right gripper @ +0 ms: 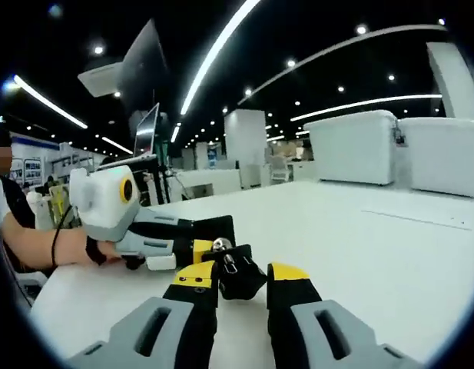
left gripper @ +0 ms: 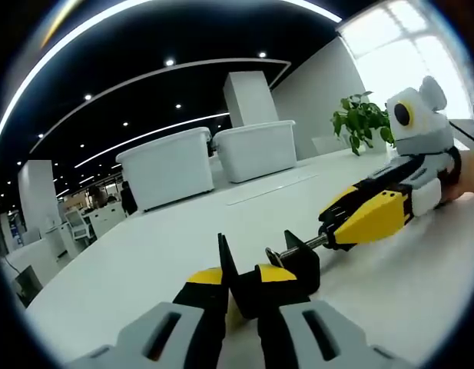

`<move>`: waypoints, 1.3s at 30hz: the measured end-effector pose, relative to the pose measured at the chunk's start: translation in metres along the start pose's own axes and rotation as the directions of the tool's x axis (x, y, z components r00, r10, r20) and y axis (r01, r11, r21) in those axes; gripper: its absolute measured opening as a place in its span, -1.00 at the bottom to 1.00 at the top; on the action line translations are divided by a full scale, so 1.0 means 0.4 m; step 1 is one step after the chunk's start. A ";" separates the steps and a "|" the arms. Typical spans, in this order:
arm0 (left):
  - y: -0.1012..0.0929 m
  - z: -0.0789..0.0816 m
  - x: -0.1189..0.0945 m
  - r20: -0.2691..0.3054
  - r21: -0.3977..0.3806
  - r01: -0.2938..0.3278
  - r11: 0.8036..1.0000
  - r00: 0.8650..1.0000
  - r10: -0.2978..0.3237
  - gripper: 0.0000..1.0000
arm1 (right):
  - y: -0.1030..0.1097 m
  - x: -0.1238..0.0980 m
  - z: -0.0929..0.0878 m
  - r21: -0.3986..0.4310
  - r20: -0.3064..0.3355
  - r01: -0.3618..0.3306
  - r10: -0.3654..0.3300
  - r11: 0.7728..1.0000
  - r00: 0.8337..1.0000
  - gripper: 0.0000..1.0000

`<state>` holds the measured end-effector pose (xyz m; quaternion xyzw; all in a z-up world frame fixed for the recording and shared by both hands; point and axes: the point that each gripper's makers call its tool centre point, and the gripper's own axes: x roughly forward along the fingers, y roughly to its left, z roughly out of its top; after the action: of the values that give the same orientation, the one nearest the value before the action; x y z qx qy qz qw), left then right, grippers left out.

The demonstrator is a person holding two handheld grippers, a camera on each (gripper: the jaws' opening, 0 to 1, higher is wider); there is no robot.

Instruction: Clamp the fixed fixture on the desktop, loosen the retaining clip, secure it to the edge of the desk, and tighten the retaining clip.

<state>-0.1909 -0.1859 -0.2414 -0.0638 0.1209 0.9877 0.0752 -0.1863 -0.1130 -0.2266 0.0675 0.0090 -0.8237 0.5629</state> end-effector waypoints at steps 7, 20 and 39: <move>0.000 0.000 0.000 0.000 0.000 0.000 1.000 1.000 0.000 -0.72 | 0.022 -0.003 -0.003 -0.118 0.006 -0.004 0.005 0.993 1.000 -0.58; 0.000 0.000 -0.003 -0.001 0.000 -0.003 1.000 1.000 0.003 -0.72 | 0.052 0.003 0.000 -0.461 0.016 0.055 -0.054 0.886 0.998 -0.59; -0.001 0.000 -0.002 0.000 -0.001 -0.003 1.000 1.000 0.003 -0.72 | -0.020 -0.023 0.033 0.115 0.058 0.040 -0.047 0.993 0.997 -0.49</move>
<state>-0.1900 -0.1858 -0.2412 -0.0637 0.1205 0.9879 0.0737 -0.1917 -0.1028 -0.2130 0.0742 -0.0535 -0.8367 0.5400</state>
